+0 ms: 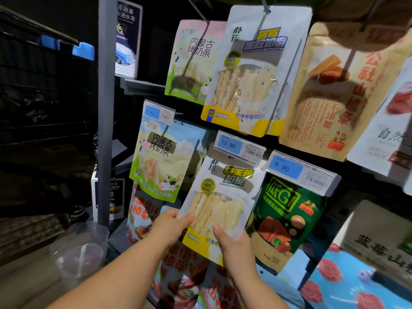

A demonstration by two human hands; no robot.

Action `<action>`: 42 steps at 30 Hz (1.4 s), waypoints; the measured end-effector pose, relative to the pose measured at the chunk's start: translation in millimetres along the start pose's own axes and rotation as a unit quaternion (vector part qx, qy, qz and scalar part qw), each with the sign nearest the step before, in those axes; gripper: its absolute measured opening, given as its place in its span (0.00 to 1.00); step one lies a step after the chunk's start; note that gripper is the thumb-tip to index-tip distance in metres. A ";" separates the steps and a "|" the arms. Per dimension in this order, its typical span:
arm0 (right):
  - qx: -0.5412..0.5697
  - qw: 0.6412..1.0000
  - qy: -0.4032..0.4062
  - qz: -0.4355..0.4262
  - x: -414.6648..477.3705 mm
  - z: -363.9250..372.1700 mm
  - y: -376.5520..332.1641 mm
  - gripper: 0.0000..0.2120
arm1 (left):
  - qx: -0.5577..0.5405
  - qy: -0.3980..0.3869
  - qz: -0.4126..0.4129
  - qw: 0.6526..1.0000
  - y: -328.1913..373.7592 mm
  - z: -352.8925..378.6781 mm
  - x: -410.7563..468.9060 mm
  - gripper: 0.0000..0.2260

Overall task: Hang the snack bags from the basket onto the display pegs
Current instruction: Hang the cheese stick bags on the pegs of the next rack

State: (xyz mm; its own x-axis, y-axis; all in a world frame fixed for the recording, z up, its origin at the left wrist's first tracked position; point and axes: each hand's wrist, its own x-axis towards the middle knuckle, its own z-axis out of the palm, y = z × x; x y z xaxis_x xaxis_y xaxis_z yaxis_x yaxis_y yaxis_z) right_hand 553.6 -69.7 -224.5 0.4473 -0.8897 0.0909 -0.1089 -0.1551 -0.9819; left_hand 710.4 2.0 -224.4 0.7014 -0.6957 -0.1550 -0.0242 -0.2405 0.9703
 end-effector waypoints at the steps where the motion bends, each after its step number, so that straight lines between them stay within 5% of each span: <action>1: -0.014 1.000 0.011 0.005 4.5 -1.7 2.3 0.16 | 0.004 0.005 0.003 1.000 1.2 4.4 3.4 0.11; 12: -0.197 0.979 0.032 0.041 22.6 -26.6 18.8 0.17 | 0.096 0.069 -0.003 0.993 13.6 26.5 14.1 0.22; 17: -0.179 0.980 0.074 0.037 13.4 -40.3 17.5 0.11 | 0.132 0.101 0.063 0.984 20.6 35.2 8.0 0.16; 25: -0.200 0.972 0.120 0.000 -30.1 -103.7 -3.2 0.08 | 0.223 -0.109 0.190 0.950 39.3 88.6 -33.5 0.11; 36: -0.235 0.943 0.229 0.048 -174.5 -298.3 -38.8 0.06 | 0.231 -0.379 0.324 0.835 57.8 262.1 -158.7 0.11; 42: -0.214 0.899 0.368 0.104 -287.9 -412.0 -26.2 0.08 | 0.215 -0.494 0.376 0.754 58.5 364.4 -268.7 0.11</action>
State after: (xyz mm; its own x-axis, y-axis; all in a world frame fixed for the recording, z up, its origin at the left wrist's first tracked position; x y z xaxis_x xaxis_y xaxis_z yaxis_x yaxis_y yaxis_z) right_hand 61.9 13.7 -156.4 -0.3143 -0.9370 0.1526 -0.5248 0.0375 -0.8504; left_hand 260.9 -71.8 -193.6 -0.4924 -0.8588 0.1411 -0.5279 0.4236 0.7362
